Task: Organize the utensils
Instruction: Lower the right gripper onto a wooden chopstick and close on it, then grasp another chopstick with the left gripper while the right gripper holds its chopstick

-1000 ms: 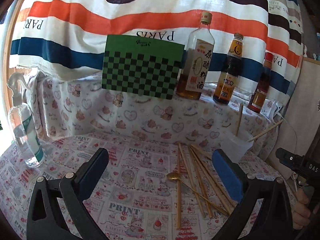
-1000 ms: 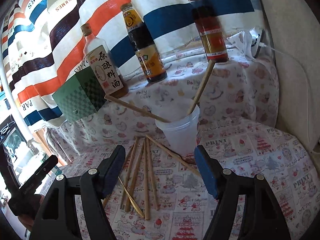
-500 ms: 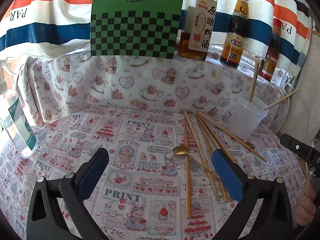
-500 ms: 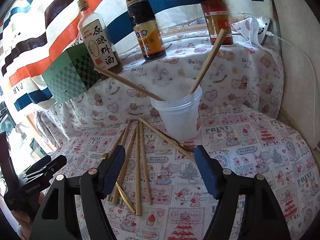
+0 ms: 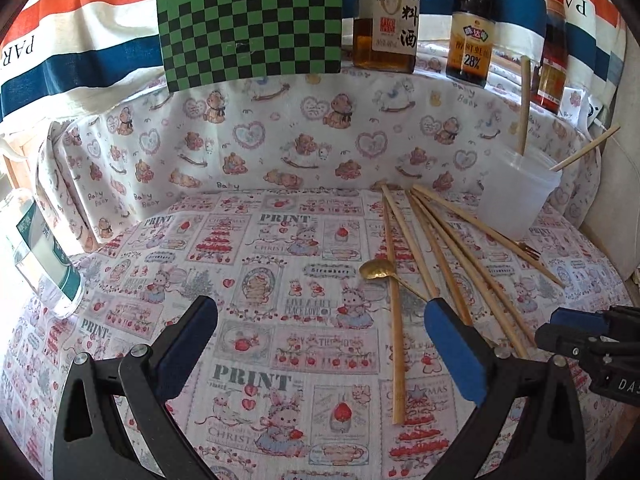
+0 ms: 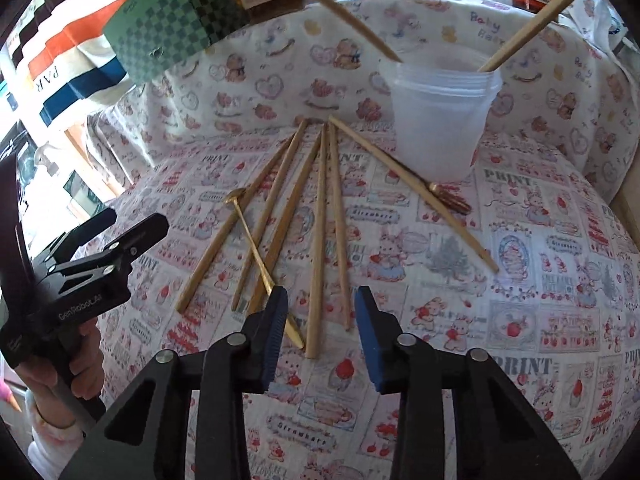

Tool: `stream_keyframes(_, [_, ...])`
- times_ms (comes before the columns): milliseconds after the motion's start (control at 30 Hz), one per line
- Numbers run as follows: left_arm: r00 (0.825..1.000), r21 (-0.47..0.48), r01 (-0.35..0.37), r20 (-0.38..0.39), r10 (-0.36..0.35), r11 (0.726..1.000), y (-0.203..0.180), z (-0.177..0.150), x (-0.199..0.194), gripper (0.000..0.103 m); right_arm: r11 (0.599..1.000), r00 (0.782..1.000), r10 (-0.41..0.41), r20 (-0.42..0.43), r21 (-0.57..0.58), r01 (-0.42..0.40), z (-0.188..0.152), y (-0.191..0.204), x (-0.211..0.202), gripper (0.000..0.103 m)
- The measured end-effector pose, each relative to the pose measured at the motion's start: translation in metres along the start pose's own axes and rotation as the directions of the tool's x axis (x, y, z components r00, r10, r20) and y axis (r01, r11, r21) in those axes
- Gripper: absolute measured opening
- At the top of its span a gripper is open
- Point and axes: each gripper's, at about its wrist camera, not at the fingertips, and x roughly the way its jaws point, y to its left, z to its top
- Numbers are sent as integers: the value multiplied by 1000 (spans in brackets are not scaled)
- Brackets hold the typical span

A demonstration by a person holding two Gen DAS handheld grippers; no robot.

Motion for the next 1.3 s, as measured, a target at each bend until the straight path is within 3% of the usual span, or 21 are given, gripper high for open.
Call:
stream_keyframes(167, [999,3,3,-46,-3,1000,-1,-2,8,102,997,998,-30,-53,-72,26,-5,14,10,25])
stream_keyframes(333, [999,-2,4,-53,-4,1000,-1,-3,11,97,994,993,-90,-74,-67,85,-7,13,20,18])
stream_keyframes(533, [994,-40,33,-99,-36,999,5,-4,19,90,984,988,-152,-41,-101,147,-7,15,22,10])
stream_keyframes(667, [993,-63,30,-109,-37,998,9,-3,20,88,963,964,-265,4,-43,265,-5,5,21,9])
stream_keyframes(833, [992,-42,53,-115,-57,998,4,-4,19,88,990,988,-135,77,59,130,1,-14,-5,9])
stream_keyframes(933, [989,-1,48,-142,-48,999,-3,-6,24,87,990,967,-136,214,55,127,2,-12,-32,9])
stream_keyframes(1033, [974,-19,94,-204,-96,995,-5,-10,31,71,990,932,-138,336,55,127,0,-8,-54,8])
stream_keyframes(1100, [956,-38,149,-250,-154,988,-8,-13,35,58,991,920,-131,369,66,115,1,-8,-61,8])
stream_keyframes(1167, [959,-3,148,-246,-144,989,-13,-15,33,47,992,914,-119,389,76,97,3,-8,-66,8])
stream_keyframes(1233, [959,7,154,-243,-148,988,-17,-17,32,44,991,908,-133,398,80,110,5,-8,-69,8])
stream_keyframes(1300, [955,18,179,-243,-170,984,-21,-18,30,26,990,903,-137,406,86,111,5,-9,-70,8])
